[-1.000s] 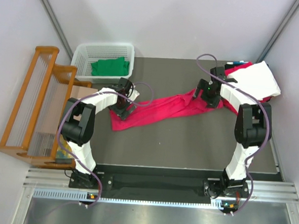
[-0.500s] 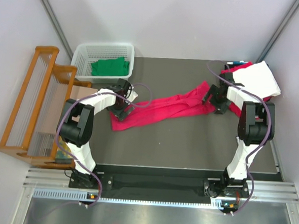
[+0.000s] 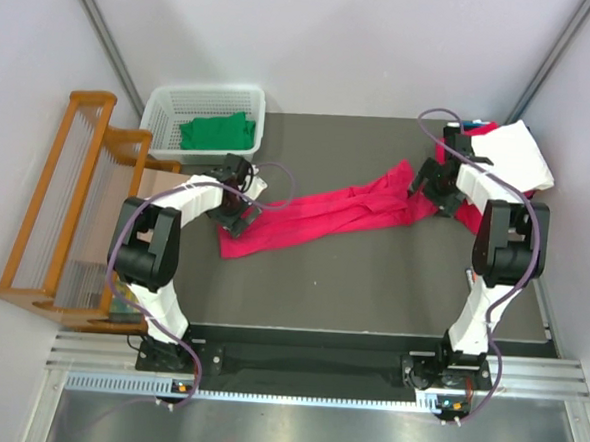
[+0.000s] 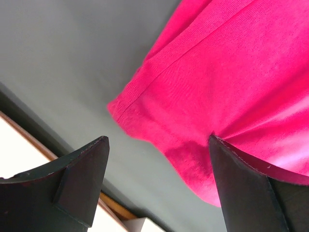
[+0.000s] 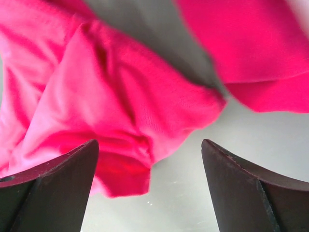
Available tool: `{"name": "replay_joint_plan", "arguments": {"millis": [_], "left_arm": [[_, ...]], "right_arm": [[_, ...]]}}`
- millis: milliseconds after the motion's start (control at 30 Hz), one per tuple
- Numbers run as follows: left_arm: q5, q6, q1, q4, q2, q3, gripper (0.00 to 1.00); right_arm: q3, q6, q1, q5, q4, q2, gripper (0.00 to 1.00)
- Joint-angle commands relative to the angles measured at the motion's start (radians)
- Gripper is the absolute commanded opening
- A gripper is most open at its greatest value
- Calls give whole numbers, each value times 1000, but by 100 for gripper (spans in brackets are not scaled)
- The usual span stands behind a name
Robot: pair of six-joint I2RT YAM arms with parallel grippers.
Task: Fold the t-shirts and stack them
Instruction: Fold the tshirt
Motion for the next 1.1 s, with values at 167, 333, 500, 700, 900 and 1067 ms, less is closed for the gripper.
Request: {"name": "replay_joint_plan", "arguments": {"millis": [167, 333, 500, 700, 900, 1067], "left_arm": [[-14, 13, 60, -59, -100, 56, 89], [221, -114, 263, -102, -138, 153, 89], [357, -194, 340, -110, -241, 206, 90], [521, -365, 454, -65, -315, 258, 92], [540, -390, 465, -53, -322, 250, 92], [558, -395, 474, -22, -348, 230, 92]], "right_arm": [[36, -82, 297, 8, -63, -195, 89], [151, -128, 561, 80, -158, -164, 91], [378, -163, 801, 159, -256, 9, 91], [650, -191, 936, 150, -312, 258, 89], [707, -170, 942, 135, -292, 379, 88], [695, -142, 924, 80, -235, 403, 87]]}}
